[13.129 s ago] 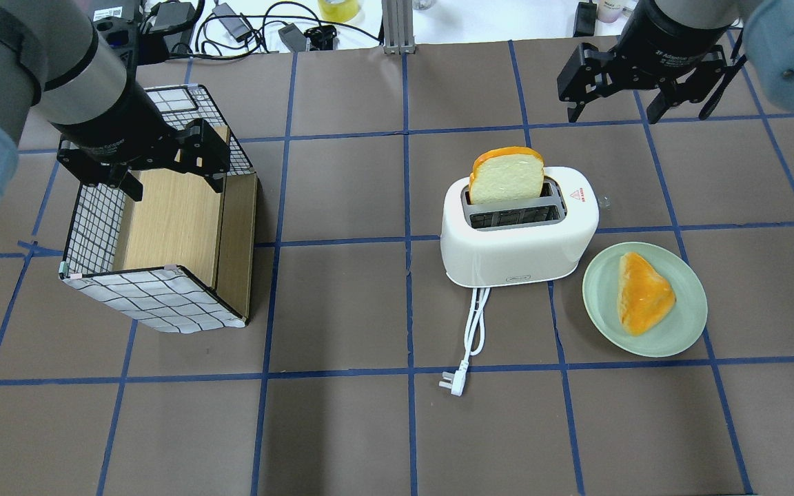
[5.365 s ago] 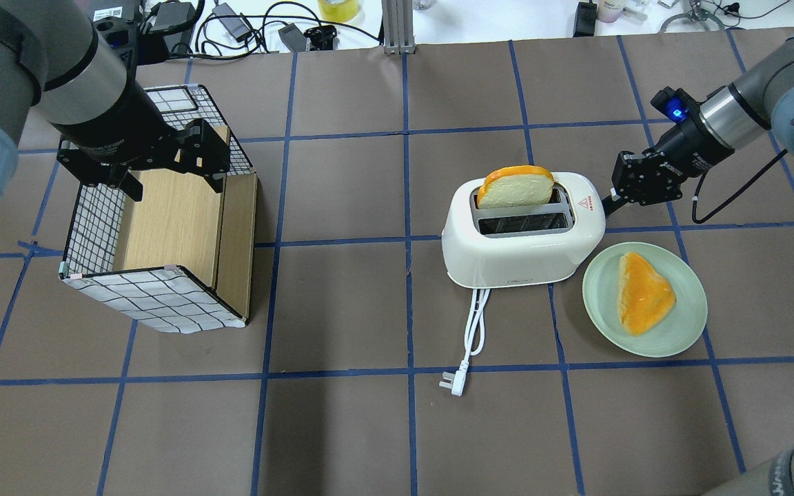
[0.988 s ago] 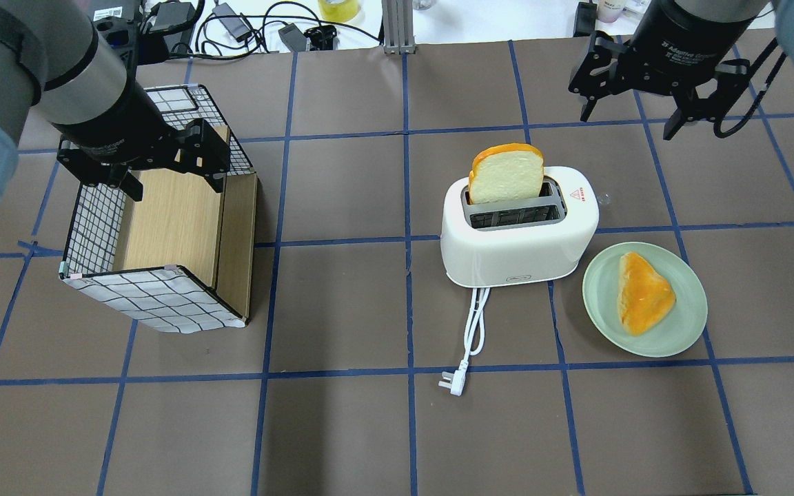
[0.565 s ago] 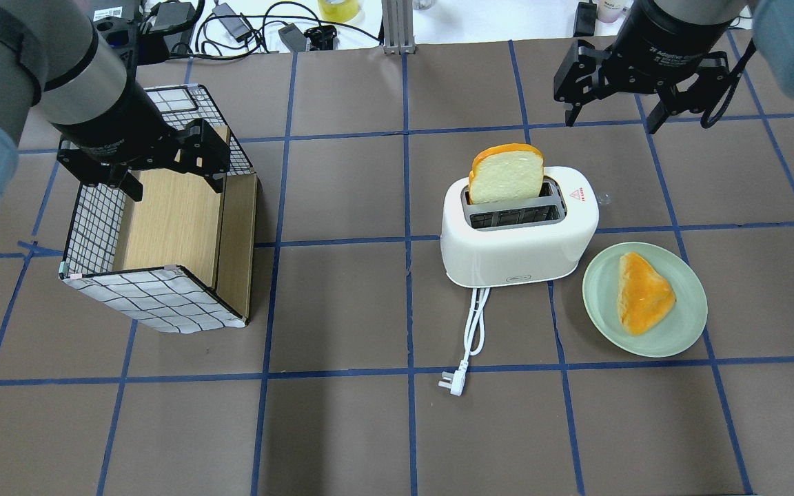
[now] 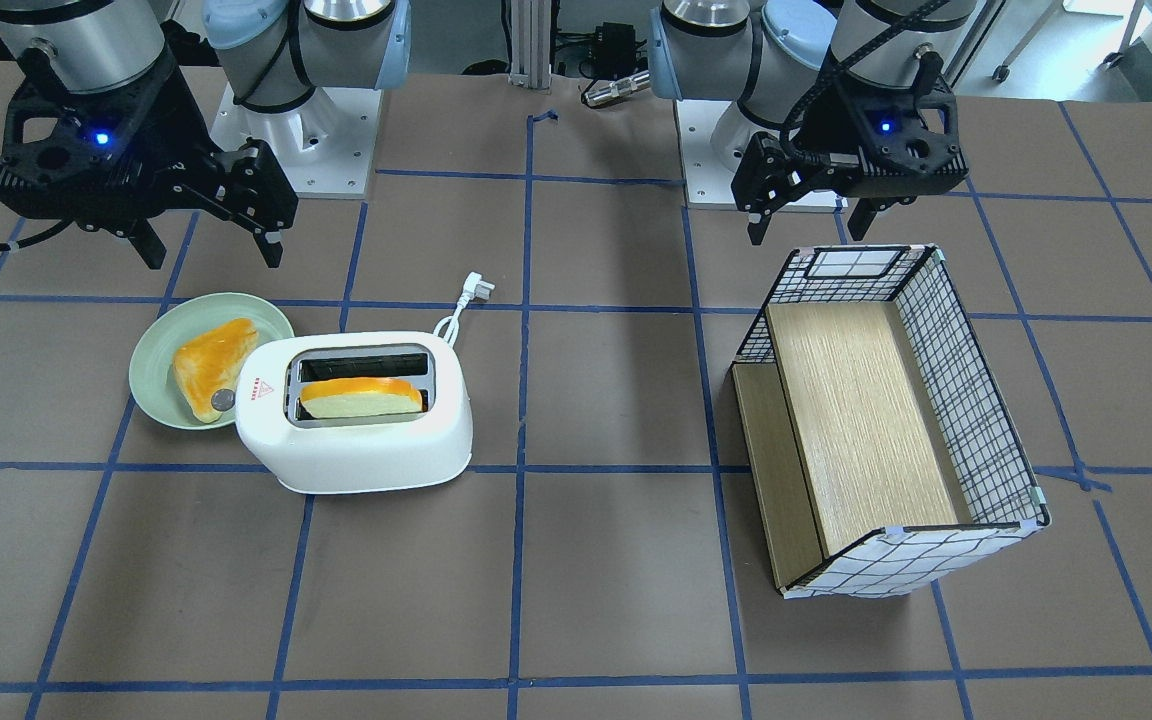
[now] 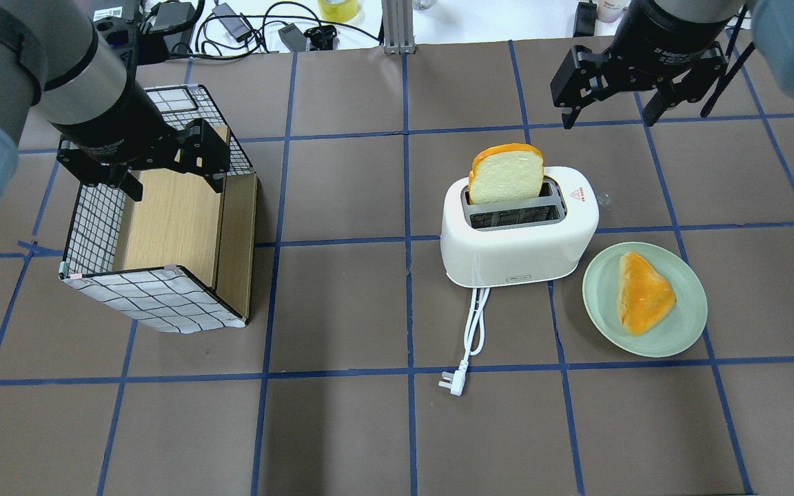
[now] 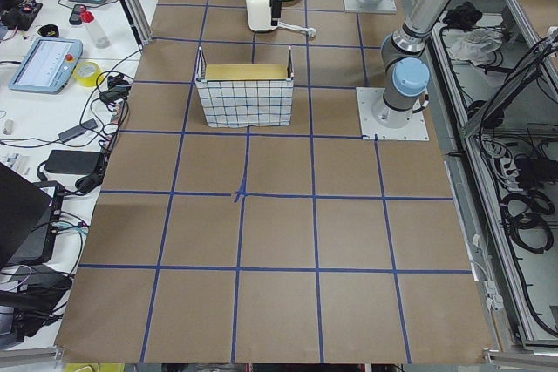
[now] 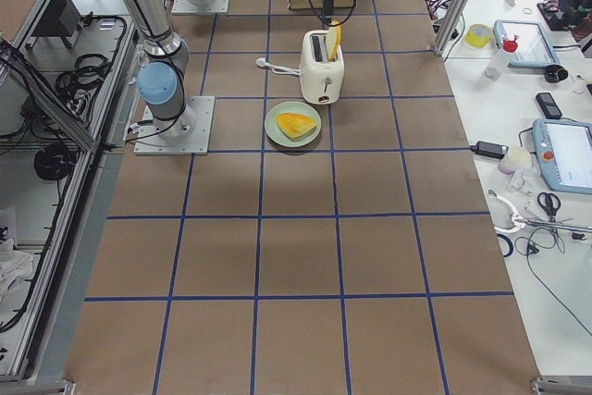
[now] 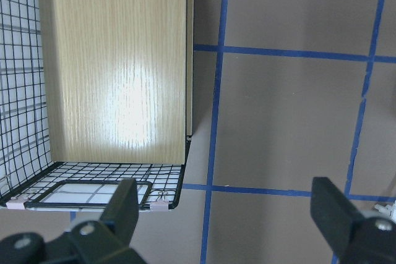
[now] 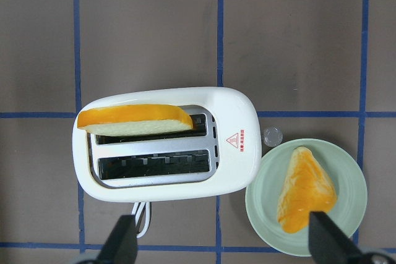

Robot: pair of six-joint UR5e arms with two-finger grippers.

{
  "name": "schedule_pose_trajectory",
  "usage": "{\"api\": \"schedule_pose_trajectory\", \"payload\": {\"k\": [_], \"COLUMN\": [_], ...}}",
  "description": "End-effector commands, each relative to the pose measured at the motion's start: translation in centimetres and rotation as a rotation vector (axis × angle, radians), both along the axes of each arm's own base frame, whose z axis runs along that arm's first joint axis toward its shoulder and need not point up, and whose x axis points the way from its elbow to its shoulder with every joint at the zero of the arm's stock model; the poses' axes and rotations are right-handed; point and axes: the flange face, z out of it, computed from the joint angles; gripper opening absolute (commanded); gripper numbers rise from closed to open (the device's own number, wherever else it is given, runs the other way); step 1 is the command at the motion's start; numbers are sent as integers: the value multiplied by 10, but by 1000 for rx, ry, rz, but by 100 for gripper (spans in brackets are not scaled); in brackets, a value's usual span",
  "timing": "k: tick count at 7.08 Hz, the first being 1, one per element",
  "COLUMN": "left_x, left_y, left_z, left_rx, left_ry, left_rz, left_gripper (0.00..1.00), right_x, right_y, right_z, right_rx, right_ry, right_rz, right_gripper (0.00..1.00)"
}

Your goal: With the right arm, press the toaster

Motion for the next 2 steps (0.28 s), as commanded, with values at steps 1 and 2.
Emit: {"api": "schedule_pose_trajectory", "payload": {"k": [1, 2], "left_x": [0, 0], "left_y": [0, 0], "left_z": [0, 0], "left_rx": [0, 0], "left_ry": [0, 0], "left_rz": [0, 0], "left_gripper": [100, 100], "right_x": [-2, -2], "right_y": [0, 0], "right_z": [-2, -2], "right_rx": [4, 5], "right_ry": [8, 6], "right_rz": [6, 7], "right_gripper": [99, 99]}}
